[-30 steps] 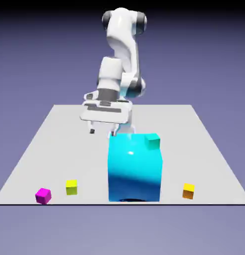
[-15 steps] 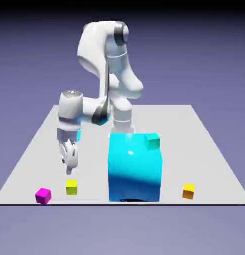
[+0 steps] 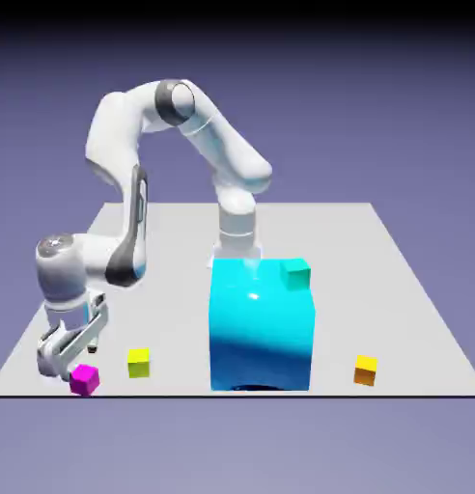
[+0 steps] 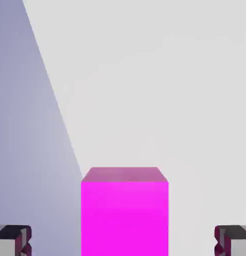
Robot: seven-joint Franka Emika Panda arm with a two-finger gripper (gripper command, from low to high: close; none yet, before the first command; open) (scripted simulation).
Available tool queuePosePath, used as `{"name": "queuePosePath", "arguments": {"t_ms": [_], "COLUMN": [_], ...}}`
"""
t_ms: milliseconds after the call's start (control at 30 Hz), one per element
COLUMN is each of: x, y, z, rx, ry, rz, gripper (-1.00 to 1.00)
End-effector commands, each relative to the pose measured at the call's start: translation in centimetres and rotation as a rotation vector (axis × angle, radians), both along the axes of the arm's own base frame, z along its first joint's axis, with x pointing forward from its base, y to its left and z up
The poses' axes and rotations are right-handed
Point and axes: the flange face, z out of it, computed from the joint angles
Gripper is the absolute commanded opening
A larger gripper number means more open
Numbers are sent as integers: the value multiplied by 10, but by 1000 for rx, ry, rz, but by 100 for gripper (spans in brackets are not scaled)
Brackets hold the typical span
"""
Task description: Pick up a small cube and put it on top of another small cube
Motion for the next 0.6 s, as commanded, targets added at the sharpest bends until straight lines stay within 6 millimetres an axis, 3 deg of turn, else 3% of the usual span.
{"name": "queuePosePath", "arguments": {"t_ms": [0, 33, 167, 367, 567], "x": [0, 0, 0, 30, 30], "y": [0, 0, 0, 108, 220], "z": [0, 0, 71, 142, 209], "rx": [0, 0, 0, -33, -52], "ry": [0, 0, 1, 34, 44], "rz": [0, 0, 2, 126, 243], "gripper": [-100, -100, -100, -100, -100]}}
